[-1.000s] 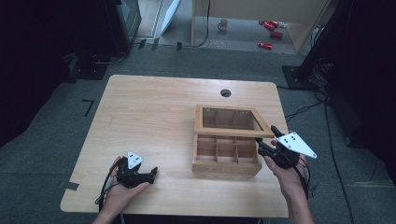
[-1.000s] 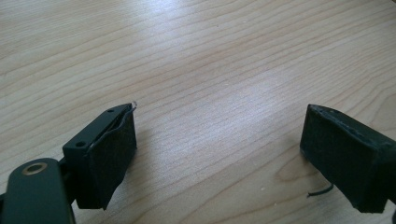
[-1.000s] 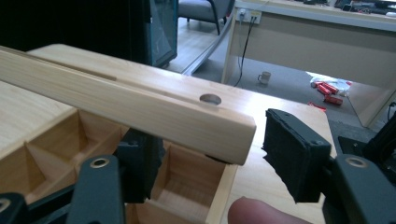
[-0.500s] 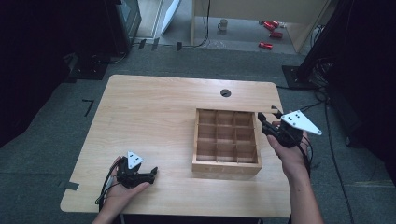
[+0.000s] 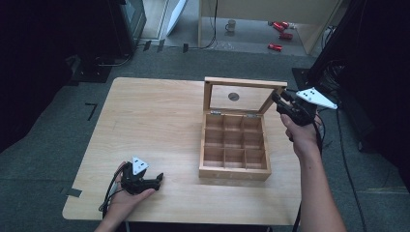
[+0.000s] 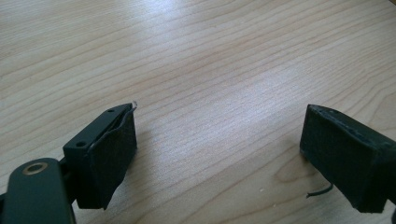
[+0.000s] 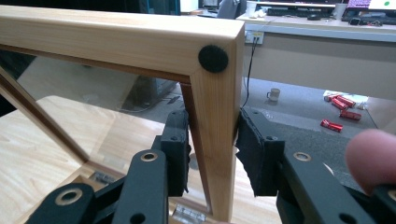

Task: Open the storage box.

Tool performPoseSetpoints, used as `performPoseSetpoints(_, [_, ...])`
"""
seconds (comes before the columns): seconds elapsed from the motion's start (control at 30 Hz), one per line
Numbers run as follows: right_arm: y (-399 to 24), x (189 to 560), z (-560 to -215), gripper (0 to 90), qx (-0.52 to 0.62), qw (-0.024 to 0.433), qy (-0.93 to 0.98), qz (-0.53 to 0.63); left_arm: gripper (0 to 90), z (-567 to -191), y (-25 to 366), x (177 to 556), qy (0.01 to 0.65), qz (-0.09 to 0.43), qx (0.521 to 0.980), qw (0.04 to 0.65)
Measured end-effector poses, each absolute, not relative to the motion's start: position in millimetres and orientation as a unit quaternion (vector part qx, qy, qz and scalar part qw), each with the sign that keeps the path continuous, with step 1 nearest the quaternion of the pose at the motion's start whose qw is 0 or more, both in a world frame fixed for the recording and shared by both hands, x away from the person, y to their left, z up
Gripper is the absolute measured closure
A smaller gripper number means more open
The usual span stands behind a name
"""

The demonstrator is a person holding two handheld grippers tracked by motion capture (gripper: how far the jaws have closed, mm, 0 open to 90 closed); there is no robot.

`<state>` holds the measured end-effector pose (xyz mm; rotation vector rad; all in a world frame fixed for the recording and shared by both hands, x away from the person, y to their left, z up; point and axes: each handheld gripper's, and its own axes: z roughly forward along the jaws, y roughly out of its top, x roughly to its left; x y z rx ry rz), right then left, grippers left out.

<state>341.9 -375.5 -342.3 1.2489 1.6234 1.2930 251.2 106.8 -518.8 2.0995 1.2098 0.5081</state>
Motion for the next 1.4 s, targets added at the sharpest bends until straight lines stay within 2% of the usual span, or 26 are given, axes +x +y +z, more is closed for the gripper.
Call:
performPoseSetpoints(0.5, [-379.2, 379.9, -332.0, 66.4, 0.511, 0.324, 0.623, 0.496, 11.6, -518.6, 106.8, 251.3, 0.459, 0.193, 0.803, 0.326])
performPoseSetpoints(0.9, [-382.2, 434.2, -329.1, 66.7, 0.546, 0.296, 0.621, 0.478, 11.7, -518.7, 106.8, 251.4, 0.458, 0.193, 0.804, 0.326])
performPoseSetpoints(1.4, [-380.7, 462.2, -332.6, 66.9, 0.575, 0.283, 0.616, 0.459, 11.7, -518.6, 106.7, 251.7, 0.456, 0.192, 0.806, 0.326])
